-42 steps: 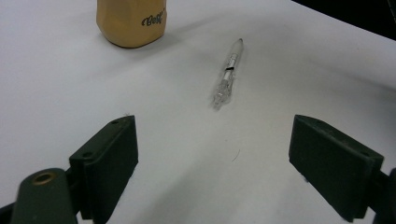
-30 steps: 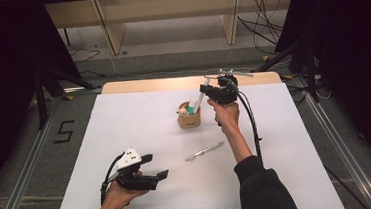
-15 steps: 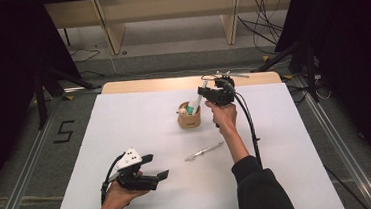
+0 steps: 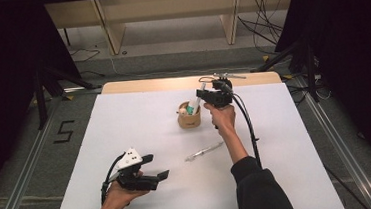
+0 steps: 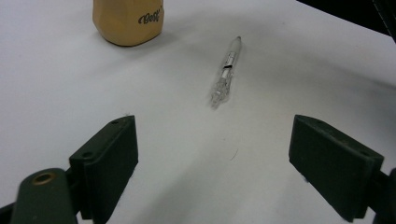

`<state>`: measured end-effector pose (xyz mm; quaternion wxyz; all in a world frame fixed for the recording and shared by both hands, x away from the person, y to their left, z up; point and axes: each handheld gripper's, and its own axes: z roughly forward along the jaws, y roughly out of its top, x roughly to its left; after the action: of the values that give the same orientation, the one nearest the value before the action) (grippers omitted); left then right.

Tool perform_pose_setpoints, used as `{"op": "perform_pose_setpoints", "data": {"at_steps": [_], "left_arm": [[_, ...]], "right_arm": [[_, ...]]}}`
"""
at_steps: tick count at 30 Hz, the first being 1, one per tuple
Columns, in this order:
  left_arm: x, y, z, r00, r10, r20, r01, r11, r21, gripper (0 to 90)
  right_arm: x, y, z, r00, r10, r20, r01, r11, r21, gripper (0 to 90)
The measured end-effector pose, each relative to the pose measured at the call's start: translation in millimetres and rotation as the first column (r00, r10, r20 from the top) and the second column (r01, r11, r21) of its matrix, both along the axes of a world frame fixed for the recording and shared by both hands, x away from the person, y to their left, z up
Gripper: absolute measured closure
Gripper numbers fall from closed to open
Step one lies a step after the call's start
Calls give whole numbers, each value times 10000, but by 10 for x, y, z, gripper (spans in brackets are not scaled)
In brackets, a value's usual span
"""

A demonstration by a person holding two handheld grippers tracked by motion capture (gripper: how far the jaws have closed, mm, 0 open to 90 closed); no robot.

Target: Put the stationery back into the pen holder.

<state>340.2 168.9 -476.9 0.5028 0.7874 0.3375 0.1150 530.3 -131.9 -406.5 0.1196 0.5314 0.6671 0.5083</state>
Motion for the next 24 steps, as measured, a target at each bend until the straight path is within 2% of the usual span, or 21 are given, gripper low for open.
{"op": "perform_pose_setpoints", "data": {"at_steps": [7,14,20,24], "left_arm": [[-1,-1,1,10000,-9,12,9,10000,26,151],[-1,0,1,10000,9,-32,-9,10000,16,151],[-1,-5,-3,10000,31,-41,-31,10000,26,151],[3,-10,-9,10000,5,-54,-5,10000,87,149]], "right_arm": [[1,31,-23,9999,128,-76,-129,9999,-95,779],[-13,-1,26,9995,247,177,-251,9995,205,588],[-54,-99,100,9993,172,345,-176,9998,105,467],[-103,-200,148,9989,128,458,-135,9998,172,421]]}}
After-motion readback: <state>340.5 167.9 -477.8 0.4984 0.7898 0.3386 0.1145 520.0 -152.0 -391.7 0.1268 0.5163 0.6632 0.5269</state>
